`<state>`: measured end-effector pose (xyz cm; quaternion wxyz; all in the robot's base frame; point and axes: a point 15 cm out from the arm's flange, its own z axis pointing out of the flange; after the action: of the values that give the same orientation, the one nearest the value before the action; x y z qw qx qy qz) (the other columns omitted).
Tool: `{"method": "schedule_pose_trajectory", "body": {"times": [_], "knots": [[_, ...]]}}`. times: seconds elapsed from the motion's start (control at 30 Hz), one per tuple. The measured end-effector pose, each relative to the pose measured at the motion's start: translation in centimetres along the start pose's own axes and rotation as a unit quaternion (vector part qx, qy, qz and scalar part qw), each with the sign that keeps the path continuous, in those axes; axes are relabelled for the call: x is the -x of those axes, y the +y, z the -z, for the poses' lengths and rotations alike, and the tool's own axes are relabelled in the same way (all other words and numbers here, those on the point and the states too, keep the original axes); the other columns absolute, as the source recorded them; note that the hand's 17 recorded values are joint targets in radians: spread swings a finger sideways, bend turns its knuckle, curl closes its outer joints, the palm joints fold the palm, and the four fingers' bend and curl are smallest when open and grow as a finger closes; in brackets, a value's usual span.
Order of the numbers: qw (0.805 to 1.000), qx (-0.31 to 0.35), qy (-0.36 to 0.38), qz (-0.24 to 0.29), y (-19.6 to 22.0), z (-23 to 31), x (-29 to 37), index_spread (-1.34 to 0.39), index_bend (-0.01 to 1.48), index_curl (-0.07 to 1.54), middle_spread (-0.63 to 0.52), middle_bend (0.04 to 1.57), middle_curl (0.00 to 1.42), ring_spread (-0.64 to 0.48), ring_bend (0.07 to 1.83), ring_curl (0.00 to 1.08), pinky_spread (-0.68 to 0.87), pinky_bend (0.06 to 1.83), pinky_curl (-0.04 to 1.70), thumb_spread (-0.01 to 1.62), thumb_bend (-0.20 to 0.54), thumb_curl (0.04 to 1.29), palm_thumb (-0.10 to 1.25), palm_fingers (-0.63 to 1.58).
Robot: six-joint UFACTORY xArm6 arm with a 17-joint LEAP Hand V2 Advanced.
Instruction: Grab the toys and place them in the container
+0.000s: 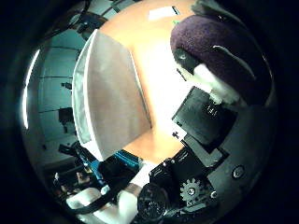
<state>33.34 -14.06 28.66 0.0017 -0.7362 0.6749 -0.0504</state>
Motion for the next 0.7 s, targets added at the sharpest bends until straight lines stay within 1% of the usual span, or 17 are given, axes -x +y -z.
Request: {"method": "schedule_pose_trajectory", "body": {"times": [0.43,0.57,0.7], "knots": [[0.997,-0.075,-0.019,0.014,-2.0,14.7,4.3,-0.23,1.10,0.86,-0.11,1.38,0.74,-0.22,1.35,0.79,-0.17,1.20,1.03,0.70,-0.018,0.83,1.06,1.09],[0.995,-0.091,-0.026,0.028,-2.9,18.6,7.6,-0.23,1.10,0.86,-0.12,1.38,0.74,-0.22,1.35,0.80,-0.17,1.18,1.06,0.68,-0.019,0.84,1.06,1.10],[0.993,-0.097,-0.040,0.049,-3.8,20.8,12.0,-0.23,1.09,0.86,-0.12,1.38,0.74,-0.22,1.34,0.80,-0.18,1.17,1.08,0.68,-0.019,0.85,1.05,1.10]]}}
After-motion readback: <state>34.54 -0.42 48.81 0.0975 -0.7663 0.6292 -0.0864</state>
